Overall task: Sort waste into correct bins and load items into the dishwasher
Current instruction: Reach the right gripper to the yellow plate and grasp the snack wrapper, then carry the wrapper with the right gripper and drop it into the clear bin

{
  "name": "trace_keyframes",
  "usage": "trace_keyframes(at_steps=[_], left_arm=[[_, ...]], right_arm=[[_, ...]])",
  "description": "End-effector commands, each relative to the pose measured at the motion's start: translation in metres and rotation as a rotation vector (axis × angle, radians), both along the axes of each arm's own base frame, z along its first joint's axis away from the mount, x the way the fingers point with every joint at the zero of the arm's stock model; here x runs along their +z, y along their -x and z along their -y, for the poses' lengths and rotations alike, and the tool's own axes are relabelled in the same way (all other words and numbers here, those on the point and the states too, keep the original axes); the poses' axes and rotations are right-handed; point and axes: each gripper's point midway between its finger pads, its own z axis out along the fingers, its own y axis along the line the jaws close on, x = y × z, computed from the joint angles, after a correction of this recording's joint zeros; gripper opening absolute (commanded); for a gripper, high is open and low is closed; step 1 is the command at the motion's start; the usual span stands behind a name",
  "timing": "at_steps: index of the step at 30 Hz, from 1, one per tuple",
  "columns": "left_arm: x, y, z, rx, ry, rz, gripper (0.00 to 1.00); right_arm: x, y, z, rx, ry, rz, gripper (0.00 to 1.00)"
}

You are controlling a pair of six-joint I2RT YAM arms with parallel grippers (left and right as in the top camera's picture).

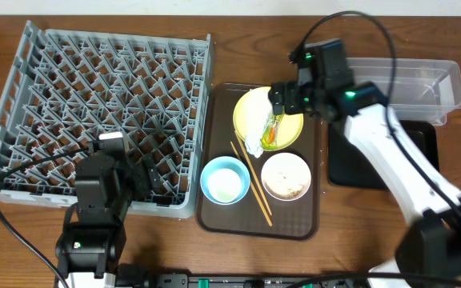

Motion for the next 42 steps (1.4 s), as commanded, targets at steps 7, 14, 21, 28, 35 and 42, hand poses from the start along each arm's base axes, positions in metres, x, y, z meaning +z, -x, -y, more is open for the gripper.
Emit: trace_keyframes(at_steps=[7, 14, 21, 28, 35, 42], left_arm=[[0.010, -0.003, -0.001, 0.008, 0.006, 0.024, 0.89], [0.010, -0.003, -0.001, 0.008, 0.006, 0.022, 0.89], [0.010, -0.003, -0.001, 0.008, 0.006, 0.022, 0.89], [0.010, -0.003, -0.001, 0.008, 0.006, 0.022, 0.89], [0.010, -0.003, -0.001, 0.008, 0.006, 0.023, 0.89], [0.010, -0.003, -0.001, 0.008, 0.006, 0.023, 0.89]], right_arm=[[-0.083, 0.003, -0.011, -0.122, 0.051, -0.200, 0.81], [-0.116, 0.011, -0.013, -0.142, 0.086, -0.276, 0.57], [-0.124, 0.013, -0.010, -0.148, 0.106, -0.288, 0.34], [-0.110, 0.004, -0.004, -0.157, 0.094, -0.256, 0.01], [-0.031, -0.027, 0.036, -0.248, 0.031, -0.084, 0.01], [0.046, -0.041, 0.127, -0.498, 0.020, 0.097, 0.01]])
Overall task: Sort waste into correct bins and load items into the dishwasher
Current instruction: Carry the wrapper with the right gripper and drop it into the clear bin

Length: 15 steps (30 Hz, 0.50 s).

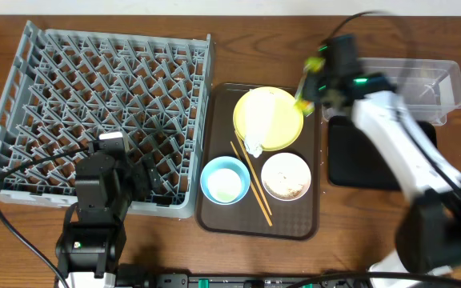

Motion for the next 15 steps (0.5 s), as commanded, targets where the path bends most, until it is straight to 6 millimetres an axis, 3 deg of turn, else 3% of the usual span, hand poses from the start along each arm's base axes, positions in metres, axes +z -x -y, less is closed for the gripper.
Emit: trace_keyframes(at_steps=[1, 5, 10, 11, 14, 15], left_arm=[[0.011, -0.003, -0.001, 0.008, 0.006, 0.025, 0.89], [0.011, -0.003, -0.001, 0.008, 0.006, 0.025, 0.89], [0.011, -0.003, -0.001, 0.008, 0.006, 0.025, 0.89], [0.011, -0.003, -0.001, 0.008, 0.006, 0.025, 0.89], [0.011, -0.003, -0.001, 0.008, 0.006, 0.025, 0.89], [0.011, -0.003, -0.001, 0.008, 0.006, 0.025, 0.89]], right_arm=[[0.034, -0.005, 0.053, -0.170, 0.029, 0.079, 0.01], [0.037, -0.005, 0.103, -0.367, -0.003, 0.082, 0.01], [0.021, -0.006, 0.134, -0.460, -0.013, 0.042, 0.05], [0.017, -0.006, 0.137, -0.467, -0.012, 0.036, 0.11], [0.017, -0.012, 0.140, -0.474, -0.015, 0.052, 0.52], [0.020, -0.016, 0.140, -0.472, -0.017, 0.074, 0.60]])
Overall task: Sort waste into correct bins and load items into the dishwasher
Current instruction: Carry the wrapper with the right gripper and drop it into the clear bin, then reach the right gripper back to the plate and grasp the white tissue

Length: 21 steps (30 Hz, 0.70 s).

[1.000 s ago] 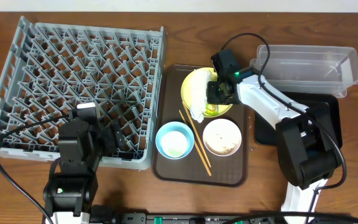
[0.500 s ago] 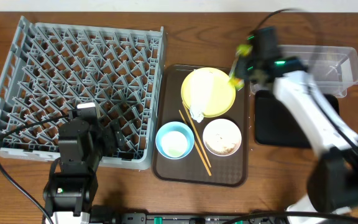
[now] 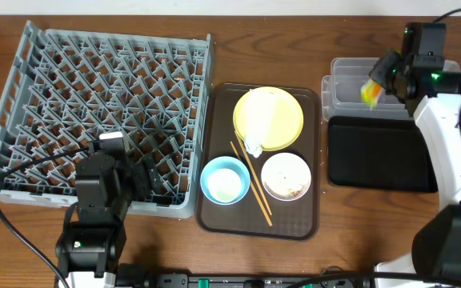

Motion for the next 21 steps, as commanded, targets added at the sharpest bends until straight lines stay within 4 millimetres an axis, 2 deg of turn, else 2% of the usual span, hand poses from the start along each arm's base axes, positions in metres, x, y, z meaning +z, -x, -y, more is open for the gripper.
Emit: trace_keyframes(at_steps=[1, 3, 5, 6, 10, 15, 21], left_arm=[[0.011, -0.003, -0.001, 0.008, 0.006, 0.026, 0.89], [0.011, -0.003, -0.001, 0.008, 0.006, 0.026, 0.89], [0.011, -0.003, -0.001, 0.008, 0.006, 0.026, 0.89], [0.011, -0.003, -0.001, 0.008, 0.006, 0.025, 0.89], [0.011, -0.003, -0.001, 0.008, 0.006, 0.025, 0.89], [0.011, -0.003, -0.001, 0.008, 0.006, 0.025, 0.89], [0.011, -0.003, -0.001, 0.008, 0.006, 0.025, 0.89]], right_arm=[[0.005, -0.009, 0.003, -0.004, 0.015, 0.041, 0.67], [0.011, -0.015, -0.003, 0.059, 0.022, 0.068, 0.81], [0.015, -0.021, -0.023, 0.177, -0.017, 0.094, 0.82], [0.017, -0.022, -0.040, 0.261, -0.052, 0.108, 0.82], [0.017, -0.014, -0.098, 0.468, -0.133, 0.103, 0.83], [0.001, 0.007, -0.157, 0.597, -0.070, 0.023, 0.84], [-0.037, 0.029, -0.215, 0.681, 0.066, -0.087, 0.84]])
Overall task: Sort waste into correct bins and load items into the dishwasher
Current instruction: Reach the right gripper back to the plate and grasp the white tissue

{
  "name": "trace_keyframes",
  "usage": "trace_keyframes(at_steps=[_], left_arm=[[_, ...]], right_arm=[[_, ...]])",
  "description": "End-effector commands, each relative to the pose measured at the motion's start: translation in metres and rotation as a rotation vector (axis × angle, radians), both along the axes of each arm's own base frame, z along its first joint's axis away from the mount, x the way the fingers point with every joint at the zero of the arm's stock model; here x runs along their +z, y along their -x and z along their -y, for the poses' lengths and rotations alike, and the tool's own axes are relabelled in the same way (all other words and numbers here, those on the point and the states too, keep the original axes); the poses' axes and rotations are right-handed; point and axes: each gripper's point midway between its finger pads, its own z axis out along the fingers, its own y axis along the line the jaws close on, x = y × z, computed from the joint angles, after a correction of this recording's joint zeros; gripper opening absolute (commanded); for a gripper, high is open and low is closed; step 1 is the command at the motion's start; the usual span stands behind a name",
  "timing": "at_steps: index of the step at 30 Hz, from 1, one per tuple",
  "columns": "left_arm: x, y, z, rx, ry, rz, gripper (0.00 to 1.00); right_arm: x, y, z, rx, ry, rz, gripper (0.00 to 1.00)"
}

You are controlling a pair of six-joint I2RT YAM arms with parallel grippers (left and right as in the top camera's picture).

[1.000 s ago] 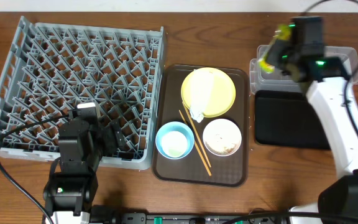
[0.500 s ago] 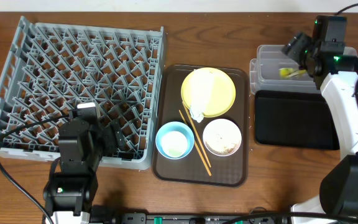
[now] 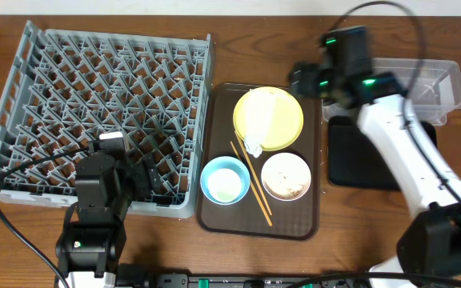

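On the brown tray sits a yellow plate with a crumpled white napkin on it. In front of the plate lie wooden chopsticks, a light blue bowl and a white bowl. My right gripper hovers over the tray's far right corner, beside the plate's rim; it looks open and nothing shows in it. At the front left, my left gripper rests over the near edge of the grey dish rack; its jaws are too dark to read.
A clear plastic bin stands at the far right, partly hidden by my right arm. Just in front of it is a black bin. The rack fills the left half of the table and the tray touches its right side.
My right gripper was over the clear bin with a yellow-green wrapper in it. Now it is back at the tray's far right corner and the wrapper is no longer in it.
My right gripper was on a yellow-green wrapper lying on the yellow plate. It then held the wrapper off the plate at the tray's far right, then over the clear bin. Now it is back by the plate without the wrapper. The left arm stayed still throughout.
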Motion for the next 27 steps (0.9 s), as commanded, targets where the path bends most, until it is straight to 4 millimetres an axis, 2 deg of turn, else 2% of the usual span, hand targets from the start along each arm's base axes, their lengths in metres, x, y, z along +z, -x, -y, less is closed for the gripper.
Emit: trace_keyframes(at_steps=[1, 6, 9, 13, 20, 27], left_arm=[[0.011, -0.003, -0.001, 0.008, 0.006, 0.025, 0.89], [0.011, -0.003, -0.001, 0.008, 0.006, 0.025, 0.89], [0.011, -0.003, -0.001, 0.008, 0.006, 0.025, 0.89], [0.011, -0.003, -0.001, 0.008, 0.006, 0.025, 0.89], [0.011, -0.003, -0.001, 0.008, 0.006, 0.025, 0.89], [0.011, -0.003, -0.001, 0.008, 0.006, 0.025, 0.89]], right_arm=[[-0.033, 0.006, -0.020, 0.041, 0.113, -0.037, 0.84], [-0.082, 0.020, -0.053, 0.046, 0.149, -0.132, 0.80], [-0.111, 0.027, -0.059, 0.013, 0.189, -0.182, 0.73], [-0.135, 0.030, -0.061, -0.034, 0.201, -0.230, 0.61], [-0.152, 0.033, -0.063, -0.052, 0.205, -0.263, 0.32], [-0.159, 0.036, -0.061, -0.052, 0.215, -0.278, 0.29]])
